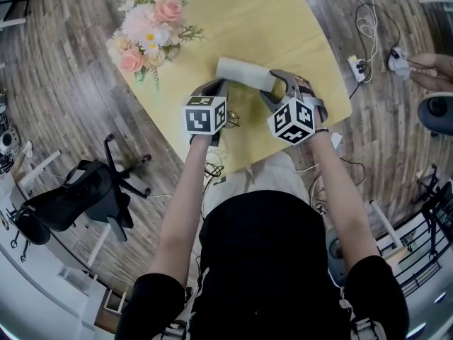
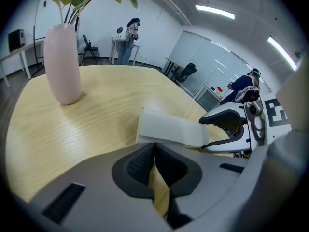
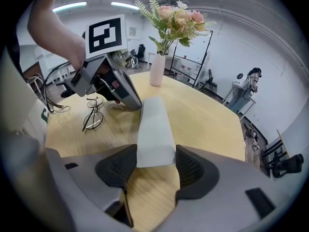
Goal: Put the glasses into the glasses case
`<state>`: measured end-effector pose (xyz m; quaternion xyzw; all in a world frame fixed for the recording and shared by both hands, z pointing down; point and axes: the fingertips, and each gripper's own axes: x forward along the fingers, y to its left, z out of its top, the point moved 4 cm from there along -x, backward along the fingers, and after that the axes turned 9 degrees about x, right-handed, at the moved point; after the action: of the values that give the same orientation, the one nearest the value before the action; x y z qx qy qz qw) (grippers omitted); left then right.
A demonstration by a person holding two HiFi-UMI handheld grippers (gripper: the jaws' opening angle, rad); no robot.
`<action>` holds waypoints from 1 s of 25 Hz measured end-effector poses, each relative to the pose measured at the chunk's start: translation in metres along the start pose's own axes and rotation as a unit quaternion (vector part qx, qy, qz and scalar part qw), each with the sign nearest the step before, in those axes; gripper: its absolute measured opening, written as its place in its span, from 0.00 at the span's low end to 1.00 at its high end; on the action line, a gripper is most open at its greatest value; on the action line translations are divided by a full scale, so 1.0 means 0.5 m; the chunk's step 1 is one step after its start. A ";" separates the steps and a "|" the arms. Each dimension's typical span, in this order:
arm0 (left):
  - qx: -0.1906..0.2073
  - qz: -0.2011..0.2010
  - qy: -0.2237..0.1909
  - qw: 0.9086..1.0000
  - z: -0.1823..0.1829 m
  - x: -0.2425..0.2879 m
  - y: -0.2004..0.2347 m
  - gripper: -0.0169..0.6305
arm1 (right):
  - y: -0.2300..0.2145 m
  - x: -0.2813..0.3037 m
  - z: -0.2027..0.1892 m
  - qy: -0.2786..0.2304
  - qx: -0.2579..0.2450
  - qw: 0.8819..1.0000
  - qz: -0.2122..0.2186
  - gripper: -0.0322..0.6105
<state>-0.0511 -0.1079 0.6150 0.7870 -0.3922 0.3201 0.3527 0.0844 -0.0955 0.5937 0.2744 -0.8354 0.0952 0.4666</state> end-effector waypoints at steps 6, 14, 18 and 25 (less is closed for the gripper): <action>0.000 -0.001 0.001 1.000 0.002 0.000 0.001 0.06 | -0.009 -0.003 0.003 -0.003 0.030 0.999 0.016 0.48; 0.009 0.000 0.001 1.000 0.006 -0.023 -0.008 0.06 | -0.008 -0.012 0.013 -0.008 0.011 1.000 0.006 0.45; 0.009 0.001 -0.006 1.000 0.011 -0.046 -0.020 0.06 | -0.008 -0.023 0.017 -0.012 0.012 1.000 0.010 0.40; -0.002 0.002 -0.019 1.000 0.015 -0.072 -0.045 0.06 | -0.011 -0.038 0.028 -0.018 0.000 1.000 0.016 0.31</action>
<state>-0.0481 -0.0898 0.5758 0.7911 -0.4011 0.3055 0.3462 0.0851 -0.0991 0.5697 0.2623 -0.8482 0.0979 0.4497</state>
